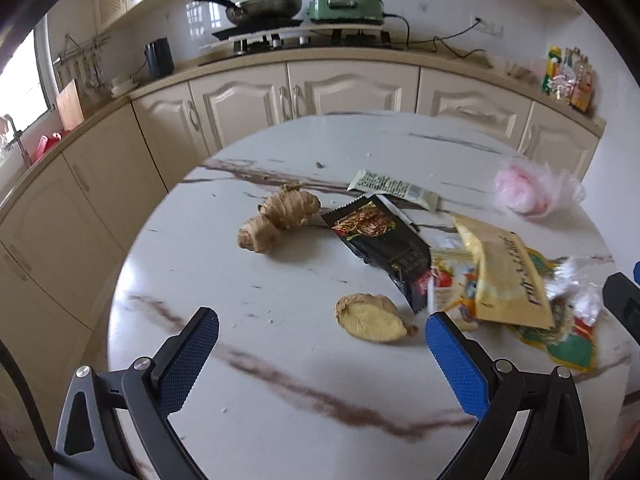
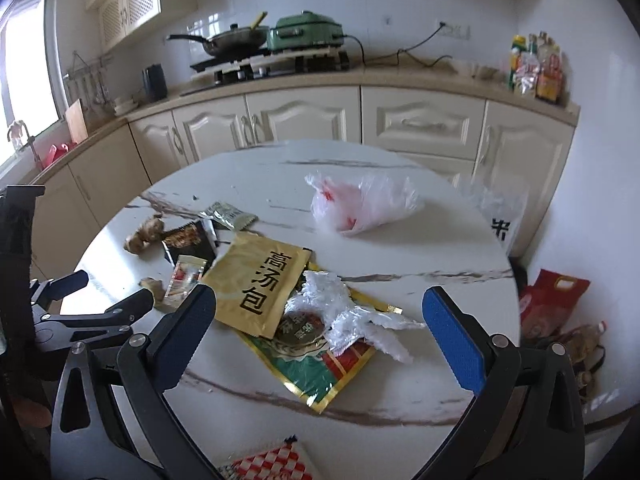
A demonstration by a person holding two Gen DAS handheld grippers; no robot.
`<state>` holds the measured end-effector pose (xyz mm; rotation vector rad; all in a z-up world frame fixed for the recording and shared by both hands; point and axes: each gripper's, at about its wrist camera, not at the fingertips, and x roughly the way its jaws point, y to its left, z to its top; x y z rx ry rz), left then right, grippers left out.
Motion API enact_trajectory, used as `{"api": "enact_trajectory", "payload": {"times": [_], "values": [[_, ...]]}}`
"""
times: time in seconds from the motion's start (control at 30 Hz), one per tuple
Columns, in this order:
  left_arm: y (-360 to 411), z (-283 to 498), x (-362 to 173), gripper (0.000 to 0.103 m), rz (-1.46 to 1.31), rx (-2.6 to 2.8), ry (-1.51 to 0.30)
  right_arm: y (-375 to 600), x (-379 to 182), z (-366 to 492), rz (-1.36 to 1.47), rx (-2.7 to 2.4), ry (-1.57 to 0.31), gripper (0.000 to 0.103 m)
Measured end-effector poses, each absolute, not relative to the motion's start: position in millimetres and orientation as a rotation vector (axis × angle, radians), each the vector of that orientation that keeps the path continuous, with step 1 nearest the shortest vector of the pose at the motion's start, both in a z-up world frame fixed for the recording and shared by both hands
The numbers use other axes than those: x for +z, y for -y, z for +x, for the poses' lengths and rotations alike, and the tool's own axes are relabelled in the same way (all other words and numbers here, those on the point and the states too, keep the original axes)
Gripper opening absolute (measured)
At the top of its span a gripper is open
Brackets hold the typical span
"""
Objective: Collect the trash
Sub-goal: 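Grasp the cut ginger slice with the left tool while the right tool grasps the ginger root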
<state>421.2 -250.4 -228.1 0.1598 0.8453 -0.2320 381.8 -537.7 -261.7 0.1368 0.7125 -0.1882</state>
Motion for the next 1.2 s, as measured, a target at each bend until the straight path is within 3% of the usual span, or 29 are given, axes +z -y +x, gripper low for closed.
{"api": "enact_trajectory", "payload": {"times": [0.17,0.3,0.37,0.43,0.5,0.6,1.2], "values": [[257.1,455.1,-247.9,0.1,0.161,-0.252,-0.898,547.5,-266.0,392.4,0.155,-0.187,-0.728,0.103],[252.7,471.3,-250.7,0.087,0.134,-0.291,-0.914,548.7,-265.7,398.1,0.152,-0.193,-0.736,0.103],[250.3,478.3,-249.9,0.086,0.142,-0.29,-0.912,548.2,-266.0,401.8,0.151,-0.192,-0.742,0.103],[246.7,482.4,-248.2,0.077,0.142,-0.303,-0.905,546.2,-267.0,405.0,0.151,-0.189,-0.751,0.103],[241.1,484.8,-244.9,0.058,0.141,-0.318,-0.892,542.9,-268.4,408.6,0.149,-0.179,-0.76,0.103],[231.7,487.6,-242.7,0.044,0.136,-0.333,-0.882,536.8,-270.8,415.7,0.14,-0.167,-0.781,0.103],[139.4,464.0,-212.5,0.043,0.001,-0.42,-0.822,484.0,-265.3,445.1,0.112,-0.116,-0.804,0.103]]}}
